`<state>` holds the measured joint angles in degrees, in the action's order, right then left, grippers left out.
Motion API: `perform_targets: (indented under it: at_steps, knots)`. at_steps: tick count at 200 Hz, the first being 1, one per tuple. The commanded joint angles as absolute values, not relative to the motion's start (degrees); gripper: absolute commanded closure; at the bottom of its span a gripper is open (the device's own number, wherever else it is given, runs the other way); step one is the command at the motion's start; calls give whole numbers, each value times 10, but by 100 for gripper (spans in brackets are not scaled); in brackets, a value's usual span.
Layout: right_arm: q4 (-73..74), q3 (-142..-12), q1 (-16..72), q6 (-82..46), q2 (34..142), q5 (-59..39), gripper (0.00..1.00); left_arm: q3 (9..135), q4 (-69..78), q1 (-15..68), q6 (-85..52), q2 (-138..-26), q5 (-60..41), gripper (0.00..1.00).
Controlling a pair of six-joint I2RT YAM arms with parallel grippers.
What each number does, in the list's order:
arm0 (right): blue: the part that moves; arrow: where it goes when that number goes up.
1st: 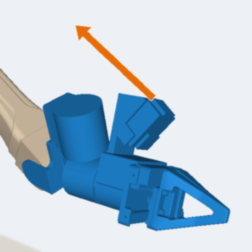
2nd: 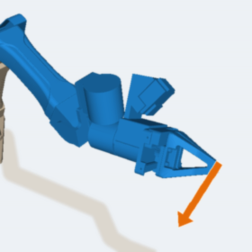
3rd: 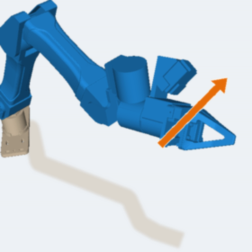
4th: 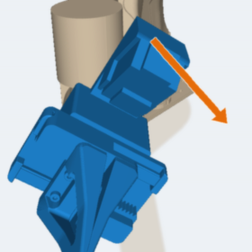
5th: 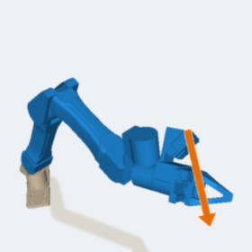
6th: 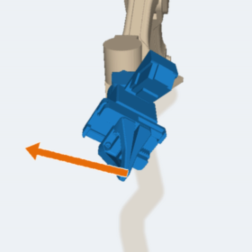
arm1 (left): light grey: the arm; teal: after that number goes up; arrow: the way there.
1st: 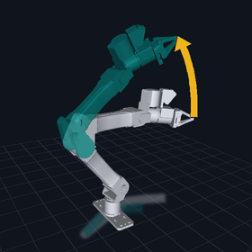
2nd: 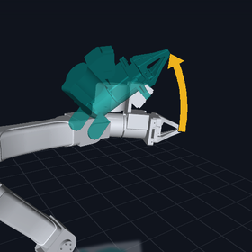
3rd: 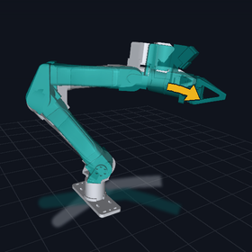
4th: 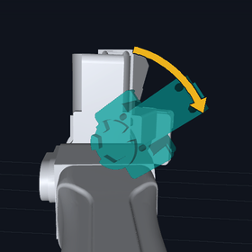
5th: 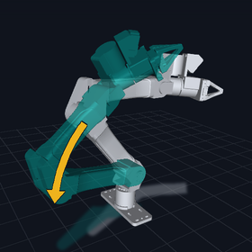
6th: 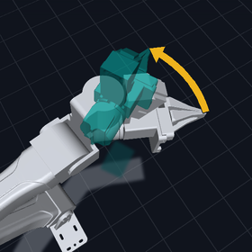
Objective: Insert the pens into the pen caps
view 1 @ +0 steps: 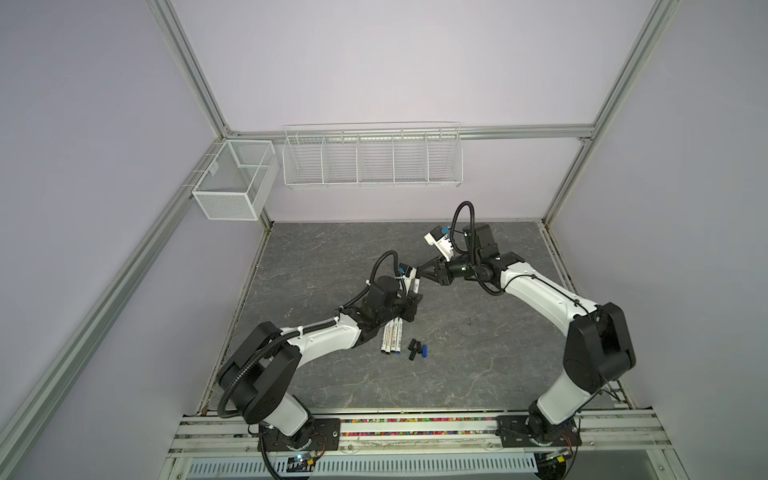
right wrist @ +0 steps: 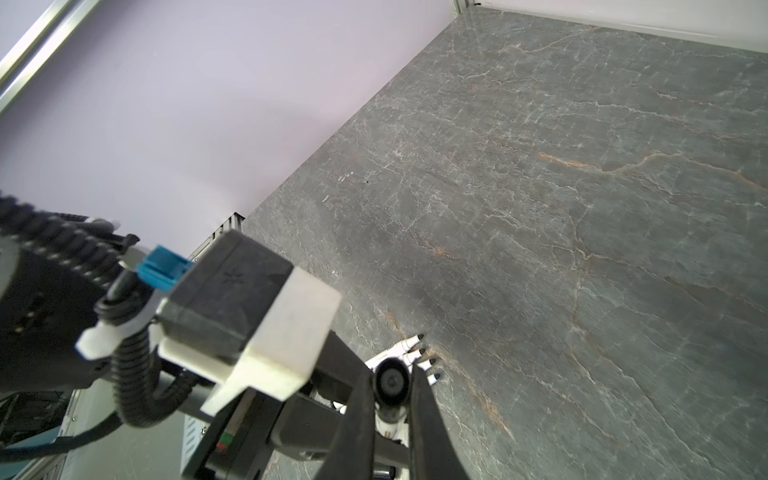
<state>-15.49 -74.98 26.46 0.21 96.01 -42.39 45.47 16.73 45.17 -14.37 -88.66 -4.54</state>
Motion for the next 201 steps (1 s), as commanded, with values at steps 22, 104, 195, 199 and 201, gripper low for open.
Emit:
perform_targets:
  at_steps: [22, 104, 195, 199, 201]
  knots:
    - [-326, -739, 294, 35, 933, -495, 93, 451, 298, 424, -144, -866, 95, 100]
    - [-347, -758, 304, 46, 932, -417, 92, 434, 338, 448, -78, -846, 132, 100]
    - [-342, -759, 295, 33, 932, -412, 91, 411, 387, 478, -22, -840, 145, 100]
    - [-338, -756, 294, 30, 932, -410, 91, 410, 389, 478, -22, -840, 143, 100]
    - [-335, -756, 294, 28, 932, -409, 91, 409, 391, 478, -22, -840, 141, 100]
